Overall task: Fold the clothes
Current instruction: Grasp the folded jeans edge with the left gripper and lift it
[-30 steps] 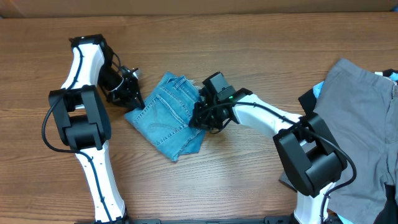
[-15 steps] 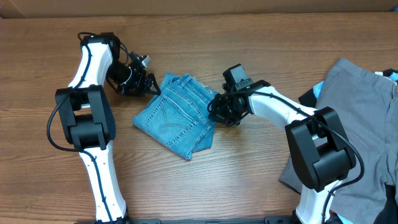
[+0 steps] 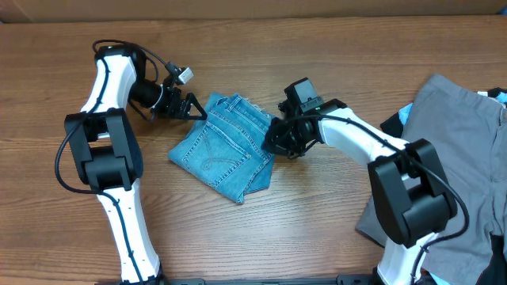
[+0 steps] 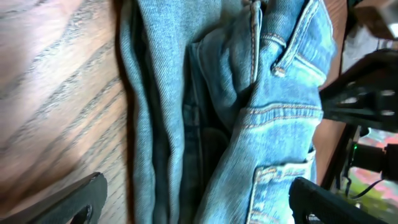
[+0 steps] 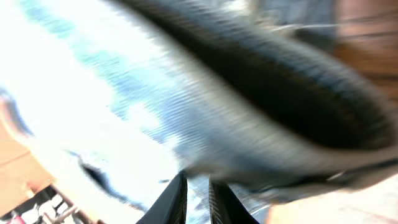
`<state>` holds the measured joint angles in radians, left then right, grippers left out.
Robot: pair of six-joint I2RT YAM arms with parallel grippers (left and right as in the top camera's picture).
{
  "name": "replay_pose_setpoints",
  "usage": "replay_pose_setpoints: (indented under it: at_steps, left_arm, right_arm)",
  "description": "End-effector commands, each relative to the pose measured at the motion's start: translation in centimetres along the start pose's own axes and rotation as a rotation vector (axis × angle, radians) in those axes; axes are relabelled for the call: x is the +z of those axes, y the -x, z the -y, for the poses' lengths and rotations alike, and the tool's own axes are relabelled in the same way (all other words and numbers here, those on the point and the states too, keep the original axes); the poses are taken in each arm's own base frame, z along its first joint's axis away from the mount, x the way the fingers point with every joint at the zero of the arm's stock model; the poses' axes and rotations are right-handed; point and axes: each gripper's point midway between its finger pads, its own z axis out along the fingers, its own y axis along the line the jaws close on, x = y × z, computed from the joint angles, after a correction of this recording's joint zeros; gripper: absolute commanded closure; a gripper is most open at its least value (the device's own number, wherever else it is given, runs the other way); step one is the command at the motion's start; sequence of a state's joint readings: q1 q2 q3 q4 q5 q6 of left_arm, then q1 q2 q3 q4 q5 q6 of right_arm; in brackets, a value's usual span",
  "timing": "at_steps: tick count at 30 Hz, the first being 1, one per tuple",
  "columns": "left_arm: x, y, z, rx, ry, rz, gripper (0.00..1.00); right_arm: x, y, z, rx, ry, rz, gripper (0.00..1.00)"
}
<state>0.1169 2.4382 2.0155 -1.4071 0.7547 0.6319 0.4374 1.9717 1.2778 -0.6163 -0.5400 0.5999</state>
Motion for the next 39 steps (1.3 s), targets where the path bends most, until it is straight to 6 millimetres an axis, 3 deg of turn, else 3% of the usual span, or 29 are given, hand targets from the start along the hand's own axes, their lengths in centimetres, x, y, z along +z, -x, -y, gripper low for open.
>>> replay_pose_setpoints:
  at_steps: [1, 5, 13, 22, 28, 33, 37, 39]
  left_arm:
    - [0.4, -0.8, -1.0, 0.049, 0.035, -0.046, 0.05]
    - [1.0, -1.0, -2.2, -0.022, 0.138, -0.094, 0.04]
    - [4.0, -1.3, -0.8, -0.032, 0.173, -0.177, 0.04]
    - [8.0, -5.2, -2.3, -0.140, 0.188, -0.260, 0.09]
    - [10.0, -6.7, -1.2, -0.163, 0.076, -0.248, 0.32]
    - [10.0, -6.9, 0.5, -0.152, -0.012, -0.248, 0.65]
    - [9.8, -7.1, 1.9, -0.116, -0.082, -0.252, 0.71]
    - [9.4, -6.9, 2.5, -0.111, -0.108, -0.248, 0.84]
  right_arm:
    - [-1.9, -0.8, -4.4, -0.091, 0.093, 0.010, 0.84]
    - [0.0, -2.4, -4.7, -0.079, 0.058, -0.024, 0.83]
    - [7.0, -5.4, -1.0, 0.082, -0.054, -0.167, 0.83]
    - [7.7, -5.5, -0.2, 0.125, -0.029, -0.221, 0.86]
    - [7.7, -5.5, -0.3, 0.123, -0.026, -0.218, 0.86]
    - [7.7, -5.5, -0.4, 0.121, -0.017, -0.222, 0.86]
    - [7.6, -5.7, -0.7, 0.115, -0.003, -0.235, 0.86]
    - [7.5, -6.1, -1.0, 0.115, 0.016, -0.256, 0.88]
